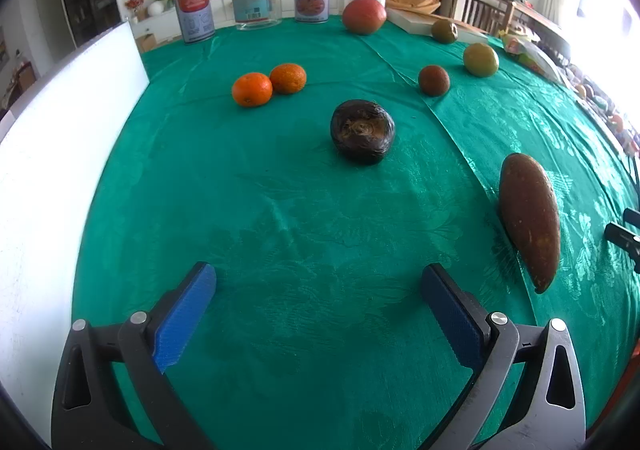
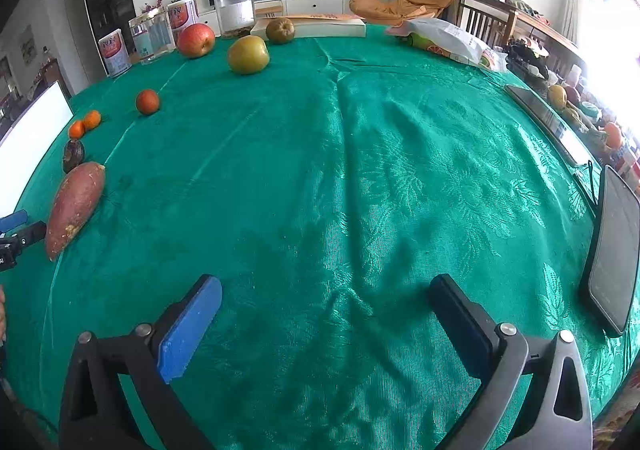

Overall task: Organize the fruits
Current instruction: 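Move the left gripper back over the cloth toward another dark round fruit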

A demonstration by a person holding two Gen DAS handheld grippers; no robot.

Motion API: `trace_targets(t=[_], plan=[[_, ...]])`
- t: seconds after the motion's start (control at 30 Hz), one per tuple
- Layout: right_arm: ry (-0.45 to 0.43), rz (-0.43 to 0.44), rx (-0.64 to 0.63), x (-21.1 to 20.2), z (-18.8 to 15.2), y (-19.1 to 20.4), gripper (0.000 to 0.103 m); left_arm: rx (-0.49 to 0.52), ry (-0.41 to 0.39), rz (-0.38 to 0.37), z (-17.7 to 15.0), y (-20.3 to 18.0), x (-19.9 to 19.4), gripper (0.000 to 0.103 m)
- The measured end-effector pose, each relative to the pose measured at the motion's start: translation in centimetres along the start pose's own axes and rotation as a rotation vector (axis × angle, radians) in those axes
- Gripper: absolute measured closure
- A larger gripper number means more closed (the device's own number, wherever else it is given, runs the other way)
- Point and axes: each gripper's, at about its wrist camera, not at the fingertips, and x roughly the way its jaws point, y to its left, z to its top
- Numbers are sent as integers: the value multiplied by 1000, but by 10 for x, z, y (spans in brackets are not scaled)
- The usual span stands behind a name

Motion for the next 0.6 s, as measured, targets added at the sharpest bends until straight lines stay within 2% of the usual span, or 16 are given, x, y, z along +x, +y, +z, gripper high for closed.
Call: trace_targets(t=[0.6], plan=[[0, -1, 6, 0, 0, -1, 0, 0, 0, 0, 0, 0, 0, 0]])
